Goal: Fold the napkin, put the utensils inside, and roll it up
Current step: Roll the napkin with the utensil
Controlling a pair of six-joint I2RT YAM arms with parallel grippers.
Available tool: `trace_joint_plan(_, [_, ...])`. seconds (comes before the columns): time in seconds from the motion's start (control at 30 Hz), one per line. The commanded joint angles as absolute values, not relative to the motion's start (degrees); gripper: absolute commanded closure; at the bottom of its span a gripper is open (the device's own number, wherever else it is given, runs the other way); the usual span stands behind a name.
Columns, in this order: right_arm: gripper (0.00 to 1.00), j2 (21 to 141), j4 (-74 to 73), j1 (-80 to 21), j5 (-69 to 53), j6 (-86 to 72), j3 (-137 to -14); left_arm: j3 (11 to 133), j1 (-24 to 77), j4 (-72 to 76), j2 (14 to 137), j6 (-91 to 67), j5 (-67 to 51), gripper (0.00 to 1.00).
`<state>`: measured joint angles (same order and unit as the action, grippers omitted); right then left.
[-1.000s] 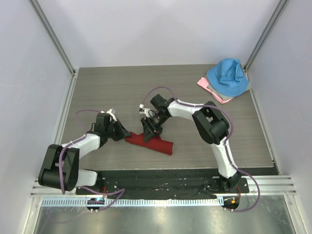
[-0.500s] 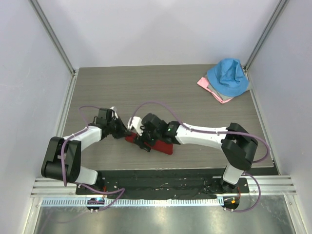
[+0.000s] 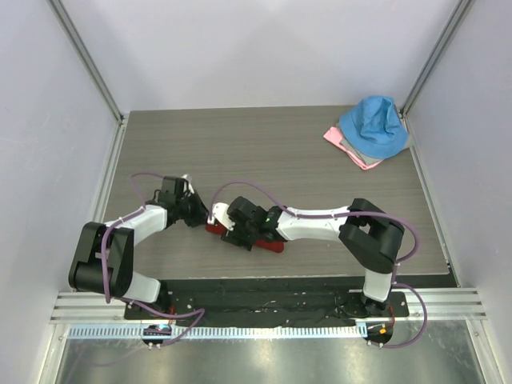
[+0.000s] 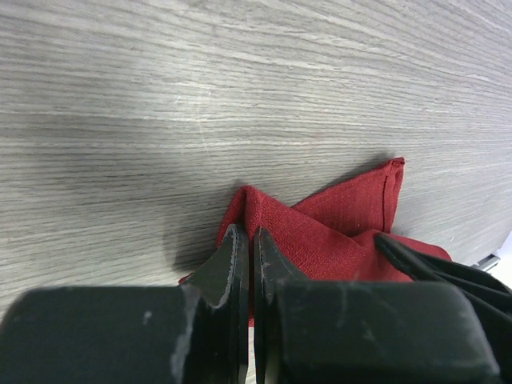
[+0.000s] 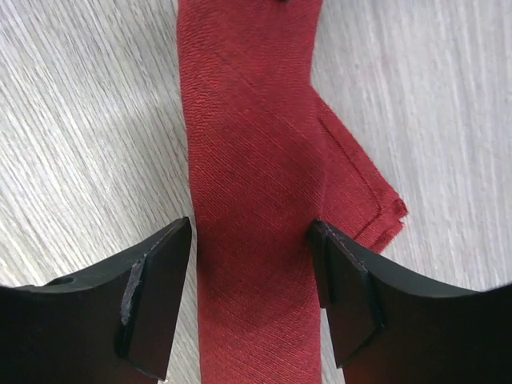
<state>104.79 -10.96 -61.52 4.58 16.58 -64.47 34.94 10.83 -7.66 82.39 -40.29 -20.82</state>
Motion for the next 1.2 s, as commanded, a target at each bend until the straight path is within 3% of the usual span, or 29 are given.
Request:
trace_joint_plan(0.0, [0.33,107.57,-10.63,-61.35,3.00,17.40,-65.74,36.83,10.90,-7.74,82.53,-40.08,-22.32,0.99])
trace_joint_plan(0.17, [0.39,110.30,-15.55,-58.45,-3.76,15.47,-68.28,37.62,10.90,-7.38,80.86,-39.90,-21.01,0.78])
trace_joint_plan(0.2, [0.40,110.65,-16.08,-57.93,-5.52,14.77,-68.64,37.79,10.81,-7.82,79.90,-39.82,-19.61,0.67])
trace_joint_plan(0.27, [0.44,111.00,-18.27,-56.17,-11.75,13.89,-69.95,38.32,10.72,-9.30,78.67,-39.20,-17.76,0.54])
trace_joint_plan(0.37, [0.47,111.88,-22.14,-53.36,-21.16,11.87,-72.67,38.23,10.64,-11.42,76.12,-38.67,-13.46,0.39])
trace_joint_plan(0.47, [0.51,113.54,-25.83,-50.38,-31.09,9.67,-75.75,36.74,10.72,-11.52,72.61,-38.32,-10.73,0.30])
trace_joint_plan(0.77, [0.53,122.77,-34.71,-43.60,-53.75,4.05,-84.37,30.50,10.63,-6.07,64.95,-37.44,-15.81,0.30])
trace_joint_plan(1.17, [0.54,130.08,-34.89,-39.46,-60.64,1.05,-86.66,26.55,11.42,5.86,70.30,-37.88,-20.83,0.41])
